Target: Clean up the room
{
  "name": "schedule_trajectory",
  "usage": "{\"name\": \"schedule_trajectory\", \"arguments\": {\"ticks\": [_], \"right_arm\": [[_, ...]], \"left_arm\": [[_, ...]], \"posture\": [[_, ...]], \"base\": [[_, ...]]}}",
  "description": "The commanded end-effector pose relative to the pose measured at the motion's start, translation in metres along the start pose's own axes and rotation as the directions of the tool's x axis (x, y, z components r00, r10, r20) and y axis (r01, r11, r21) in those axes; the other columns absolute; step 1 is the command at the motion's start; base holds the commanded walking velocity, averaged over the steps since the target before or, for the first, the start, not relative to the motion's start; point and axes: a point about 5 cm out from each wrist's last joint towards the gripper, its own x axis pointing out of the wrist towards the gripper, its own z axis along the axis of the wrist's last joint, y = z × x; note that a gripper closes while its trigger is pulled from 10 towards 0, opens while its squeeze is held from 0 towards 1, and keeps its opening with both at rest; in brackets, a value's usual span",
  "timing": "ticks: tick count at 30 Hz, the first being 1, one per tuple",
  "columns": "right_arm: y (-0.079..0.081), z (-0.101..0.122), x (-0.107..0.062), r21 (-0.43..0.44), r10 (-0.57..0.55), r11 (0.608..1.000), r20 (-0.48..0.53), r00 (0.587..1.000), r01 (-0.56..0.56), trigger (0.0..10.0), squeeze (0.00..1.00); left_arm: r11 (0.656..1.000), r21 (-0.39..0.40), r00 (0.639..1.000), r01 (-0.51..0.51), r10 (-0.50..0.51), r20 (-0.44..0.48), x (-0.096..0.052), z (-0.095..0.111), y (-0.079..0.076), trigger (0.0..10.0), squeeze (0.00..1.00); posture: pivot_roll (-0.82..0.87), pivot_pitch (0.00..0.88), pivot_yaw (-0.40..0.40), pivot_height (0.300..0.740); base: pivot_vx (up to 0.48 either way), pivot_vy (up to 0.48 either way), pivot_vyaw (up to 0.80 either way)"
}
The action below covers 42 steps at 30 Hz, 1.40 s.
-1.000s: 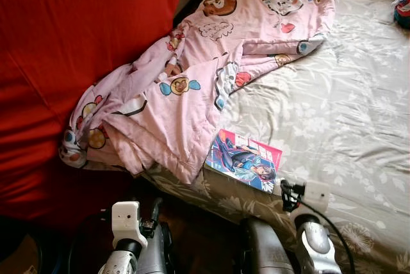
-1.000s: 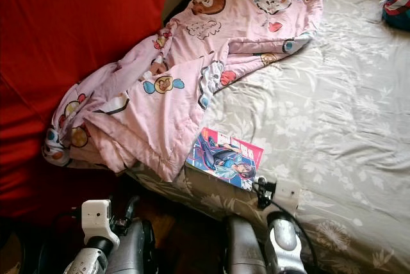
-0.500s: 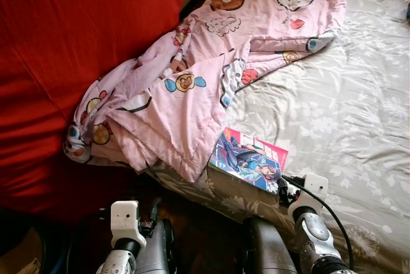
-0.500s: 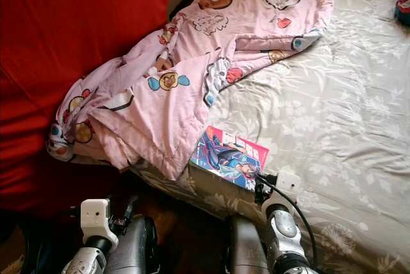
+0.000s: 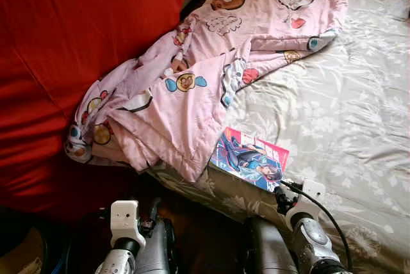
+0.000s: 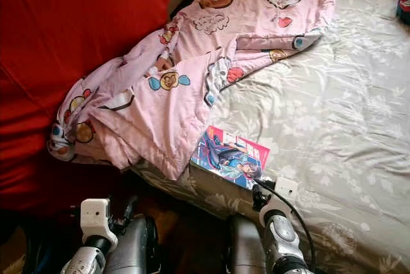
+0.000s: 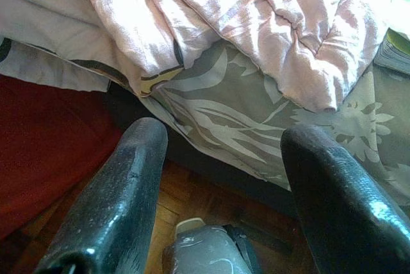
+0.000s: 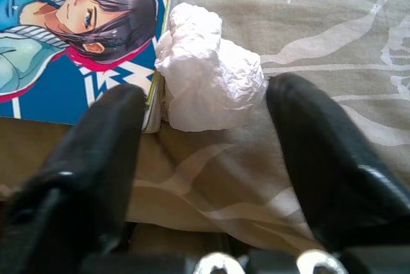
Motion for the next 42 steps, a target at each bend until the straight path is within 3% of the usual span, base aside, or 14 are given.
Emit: {"name": "schedule_trajectory", "arguments": {"ticks": [1, 42], "right_arm": [[-0.0020, -0.0081, -0.0028, 0.016, -0.010, 1.000, -0.021, 1.000, 0.011, 0.0, 0.00], [-0.0112, -0.0140, -0.0055, -0.008, -0.044, 0.999, -0.038, 0.998, 0.043, 0.0, 0.00]], "left_arm": [[1.000, 0.021, 1.000, 0.002, -0.001, -0.028, -0.0048, -0.0052, -0.0001, 10.0, 0.00], [0.999, 0.038, 0.999, -0.023, 0.025, -0.041, -0.0090, -0.0111, 0.0017, 10.0, 0.00]], "posture": [[-0.01, 0.254, 0.023, 0.614], [-0.01, 0.255, 0.020, 0.614]], "base": [[0.000, 0.000, 0.00], [0.000, 0.000, 0.00]]}}
